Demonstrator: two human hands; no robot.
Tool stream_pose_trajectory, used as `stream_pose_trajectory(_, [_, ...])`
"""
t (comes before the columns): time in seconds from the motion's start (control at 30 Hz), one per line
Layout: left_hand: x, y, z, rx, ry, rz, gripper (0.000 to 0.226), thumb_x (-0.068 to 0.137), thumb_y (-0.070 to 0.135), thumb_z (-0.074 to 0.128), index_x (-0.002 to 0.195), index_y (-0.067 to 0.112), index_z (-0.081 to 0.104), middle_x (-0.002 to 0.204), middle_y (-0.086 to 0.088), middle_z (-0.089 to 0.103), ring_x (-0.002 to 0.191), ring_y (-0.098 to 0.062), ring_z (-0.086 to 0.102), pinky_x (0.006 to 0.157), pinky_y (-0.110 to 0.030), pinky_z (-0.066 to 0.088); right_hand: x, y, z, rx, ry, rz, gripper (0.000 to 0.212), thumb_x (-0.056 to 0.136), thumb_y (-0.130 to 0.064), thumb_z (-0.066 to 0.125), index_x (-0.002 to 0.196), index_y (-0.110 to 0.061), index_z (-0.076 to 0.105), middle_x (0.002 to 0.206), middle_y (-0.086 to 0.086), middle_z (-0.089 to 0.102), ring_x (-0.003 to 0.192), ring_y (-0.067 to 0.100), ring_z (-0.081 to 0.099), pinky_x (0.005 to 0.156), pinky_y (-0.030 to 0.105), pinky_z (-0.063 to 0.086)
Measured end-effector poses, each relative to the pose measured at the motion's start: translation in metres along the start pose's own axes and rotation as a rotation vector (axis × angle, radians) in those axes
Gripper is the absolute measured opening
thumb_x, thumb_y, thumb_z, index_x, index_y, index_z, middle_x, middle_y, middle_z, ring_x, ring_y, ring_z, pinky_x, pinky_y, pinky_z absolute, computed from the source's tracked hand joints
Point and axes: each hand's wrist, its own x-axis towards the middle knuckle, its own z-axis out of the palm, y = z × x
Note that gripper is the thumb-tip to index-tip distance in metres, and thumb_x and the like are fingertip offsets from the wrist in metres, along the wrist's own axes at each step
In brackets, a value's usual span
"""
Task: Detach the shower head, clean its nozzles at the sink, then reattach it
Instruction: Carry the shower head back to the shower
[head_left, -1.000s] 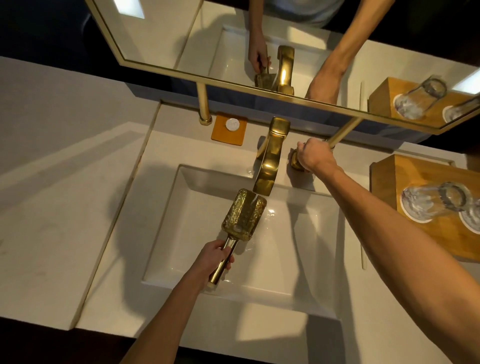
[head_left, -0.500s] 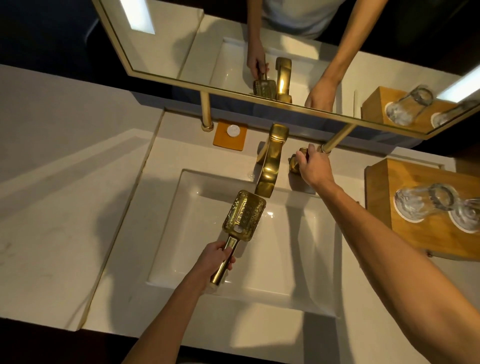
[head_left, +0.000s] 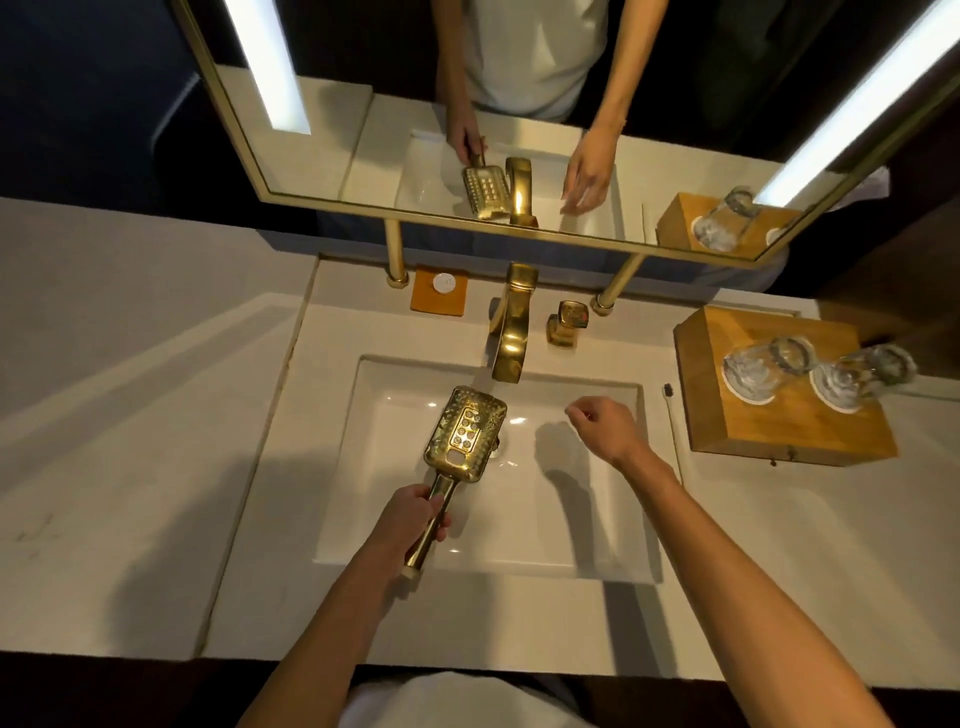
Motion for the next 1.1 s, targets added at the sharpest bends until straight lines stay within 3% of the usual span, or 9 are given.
stream_pose_trajectory(0.07, [-0.008, 0.002, -0.006, 0.019, -0.008, 0.014, 0.02, 0.1, 0.005, 0.044, 0.093, 0.003, 0.062, 0.071, -0.014, 0.064, 0.054, -0.02, 0.057, 0.056, -0.031, 0.049, -0.025, 0.009, 0.012, 0.003, -0.011, 0.033, 0.03, 0.098, -0.018, 0.049, 0.101, 0.001, 0.073, 0.105, 0.01, 0.073, 0.095, 0.026, 0.065, 0.082, 0.032, 0.048])
stream_pose_trajectory(0.17, [-0.017, 0.001, -0.016, 0.064, -0.031, 0.043, 0.021, 0.099, 0.006, 0.044, 0.094, 0.001, 0.063, 0.072, -0.015, 0.065, 0.054, -0.02, 0.058, 0.056, -0.031, 0.049, -0.063, 0.021, 0.03, 0.008, -0.047, 0.092, 0.026, 0.099, -0.016, 0.049, 0.106, -0.006, 0.072, 0.104, 0.004, 0.07, 0.089, 0.015, 0.058, 0.076, 0.023, 0.04])
stream_pose_trajectory(0.33, [-0.023, -0.004, -0.035, 0.108, -0.107, 0.087, 0.021, 0.1, 0.006, 0.043, 0.092, -0.001, 0.061, 0.067, -0.014, 0.063, 0.055, -0.022, 0.057, 0.058, -0.035, 0.05, -0.131, 0.039, 0.068, 0.065, -0.009, 0.205, 0.025, 0.099, -0.018, 0.05, 0.093, -0.009, 0.072, 0.091, 0.003, 0.071, 0.075, 0.011, 0.059, 0.06, 0.016, 0.041])
stream_pose_trajectory(0.4, [-0.023, -0.007, -0.039, 0.125, -0.137, 0.083, 0.02, 0.1, 0.006, 0.043, 0.092, -0.002, 0.06, 0.064, -0.013, 0.062, 0.053, -0.021, 0.056, 0.055, -0.033, 0.049, -0.158, 0.041, 0.082, 0.119, 0.03, 0.241, 0.028, 0.1, -0.017, 0.05, 0.084, -0.006, 0.07, 0.08, 0.006, 0.069, 0.066, 0.007, 0.055, 0.057, 0.02, 0.042])
stream_pose_trajectory(0.47, [-0.026, -0.009, -0.042, 0.143, -0.169, 0.082, 0.019, 0.101, 0.005, 0.043, 0.093, -0.003, 0.059, 0.063, -0.013, 0.061, 0.05, -0.02, 0.055, 0.052, -0.031, 0.049, -0.183, 0.038, 0.094, 0.165, 0.112, 0.243, 0.031, 0.099, -0.015, 0.052, 0.076, -0.002, 0.067, 0.073, 0.007, 0.065, 0.063, 0.006, 0.053, 0.058, 0.027, 0.042])
stream_pose_trajectory(0.63, [-0.03, -0.012, -0.043, 0.23, -0.248, 0.07, 0.018, 0.101, 0.007, 0.044, 0.093, -0.001, 0.058, 0.062, -0.013, 0.061, 0.047, -0.019, 0.053, 0.051, -0.032, 0.047, -0.232, 0.025, 0.116, 0.249, 0.243, 0.31, 0.029, 0.1, -0.019, 0.051, 0.078, -0.011, 0.068, 0.075, -0.008, 0.063, 0.073, 0.003, 0.058, 0.064, 0.011, 0.042])
stream_pose_trajectory(0.77, [-0.041, -0.018, -0.042, 0.28, -0.317, 0.085, 0.019, 0.101, 0.01, 0.044, 0.095, 0.002, 0.059, 0.067, -0.014, 0.063, 0.05, -0.02, 0.054, 0.057, -0.035, 0.046, -0.273, 0.042, 0.152, 0.231, 0.299, 0.428, 0.027, 0.101, -0.024, 0.049, 0.081, -0.021, 0.066, 0.081, -0.008, 0.064, 0.077, 0.004, 0.059, 0.073, 0.027, 0.049])
stream_pose_trajectory(0.9, [-0.055, -0.021, -0.037, 0.292, -0.367, 0.098, 0.017, 0.1, 0.009, 0.045, 0.099, 0.002, 0.06, 0.066, -0.014, 0.063, 0.054, -0.023, 0.055, 0.06, -0.038, 0.047, -0.311, 0.064, 0.188, 0.121, 0.284, 0.541, 0.02, 0.101, -0.026, 0.047, 0.089, -0.022, 0.063, 0.089, -0.004, 0.063, 0.088, 0.015, 0.064, 0.082, 0.035, 0.051])
stream_pose_trajectory(1.1, [-0.089, -0.031, -0.016, 0.386, -0.441, 0.124, 0.018, 0.1, 0.004, 0.042, 0.093, -0.002, 0.058, 0.066, -0.017, 0.058, 0.052, -0.024, 0.052, 0.061, -0.042, 0.049, -0.374, 0.092, 0.236, 0.122, 0.192, 0.712, 0.026, 0.102, -0.029, 0.044, 0.104, -0.017, 0.067, 0.105, 0.003, 0.068, 0.104, 0.018, 0.064, 0.09, 0.028, 0.044])
